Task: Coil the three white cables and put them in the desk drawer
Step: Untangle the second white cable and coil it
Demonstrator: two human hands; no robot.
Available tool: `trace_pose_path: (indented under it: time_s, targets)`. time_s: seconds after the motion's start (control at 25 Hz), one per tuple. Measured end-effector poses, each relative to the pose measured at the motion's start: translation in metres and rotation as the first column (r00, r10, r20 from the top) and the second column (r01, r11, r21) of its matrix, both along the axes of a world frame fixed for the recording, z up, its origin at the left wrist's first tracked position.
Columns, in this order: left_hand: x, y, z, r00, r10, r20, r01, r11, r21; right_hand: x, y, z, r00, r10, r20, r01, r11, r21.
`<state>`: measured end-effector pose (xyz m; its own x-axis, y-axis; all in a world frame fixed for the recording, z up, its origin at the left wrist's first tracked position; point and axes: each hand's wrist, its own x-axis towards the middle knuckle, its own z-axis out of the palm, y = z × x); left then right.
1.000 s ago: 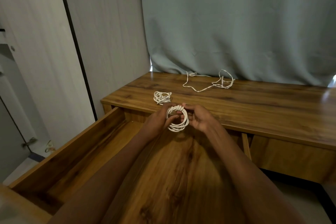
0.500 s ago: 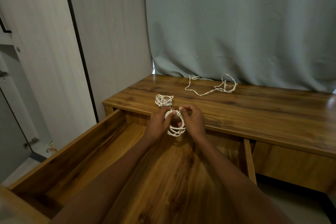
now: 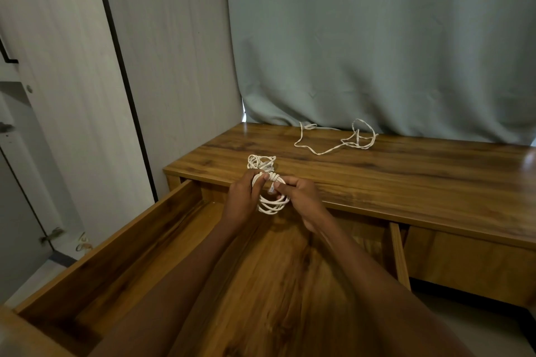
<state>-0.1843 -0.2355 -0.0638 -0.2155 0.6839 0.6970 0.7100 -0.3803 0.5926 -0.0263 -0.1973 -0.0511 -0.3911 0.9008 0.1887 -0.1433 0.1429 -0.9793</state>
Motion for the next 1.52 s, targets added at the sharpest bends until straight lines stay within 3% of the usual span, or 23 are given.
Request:
trace_pose_path:
  time_s: [0.12,0.2,0.28,0.4,0.48,0.64,0.72,0.88,1.08,1.24,1.36,1.52]
  targets:
    - [0.001,-0.003,-0.002,0.999,-0.049,0.004,0.049,0.999,0.016,0.005,0.005,0.004,0.979,0.118,-0.164,-0.147,0.973,-0.175]
    - [0.003,-0.004,-0.004,0.997,-0.065,0.027,0.065,0.998,0.004,0.008,0.007,0.004,0.974,0.139,-0.178,-0.173,0.965,-0.195]
    - [0.004,-0.004,-0.007,0.995,-0.081,0.061,0.083,0.996,-0.029,0.009,0.011,-0.001,0.993,0.104,-0.057,-0.109,0.989,-0.095]
    - [0.003,-0.005,-0.015,0.986,-0.147,0.083,0.153,0.986,-0.069,0.011,0.016,-0.013,0.978,-0.108,0.18,0.063,0.969,0.238]
    - [0.003,-0.003,-0.016,0.966,-0.217,0.141,0.233,0.966,-0.11,0.013,0.017,-0.013,0.948,-0.244,0.205,0.154,0.913,0.378]
    - [0.009,0.006,-0.01,0.912,-0.224,0.342,0.288,0.946,-0.148,0.014,0.013,-0.01,0.937,-0.3,0.181,0.189,0.868,0.459]
    - [0.014,0.01,-0.004,0.868,-0.194,0.456,0.297,0.941,-0.165,0.013,0.013,-0.011,0.939,-0.284,0.192,0.181,0.887,0.424]
    - [0.016,0.02,-0.001,0.868,-0.157,0.471,0.276,0.941,-0.195,0.014,0.021,-0.013,0.941,-0.281,0.188,0.215,0.927,0.308]
    - [0.017,0.033,-0.004,0.894,-0.146,0.423,0.258,0.94,-0.221,0.018,0.03,-0.016,0.996,0.008,0.088,-0.007,1.0,-0.009]
    - [0.021,0.042,0.002,0.914,-0.074,0.399,0.181,0.955,-0.237,0.026,0.035,-0.008,0.992,-0.086,0.092,0.093,0.993,-0.073]
    - [0.025,0.05,0.006,0.912,-0.074,0.403,0.19,0.947,-0.258,0.028,0.038,-0.003,0.985,-0.172,0.007,0.172,0.98,-0.103]
    - [0.031,0.061,0.012,0.934,-0.019,0.357,0.137,0.942,-0.307,0.027,0.05,0.001,0.973,-0.23,0.018,0.231,0.972,-0.049]
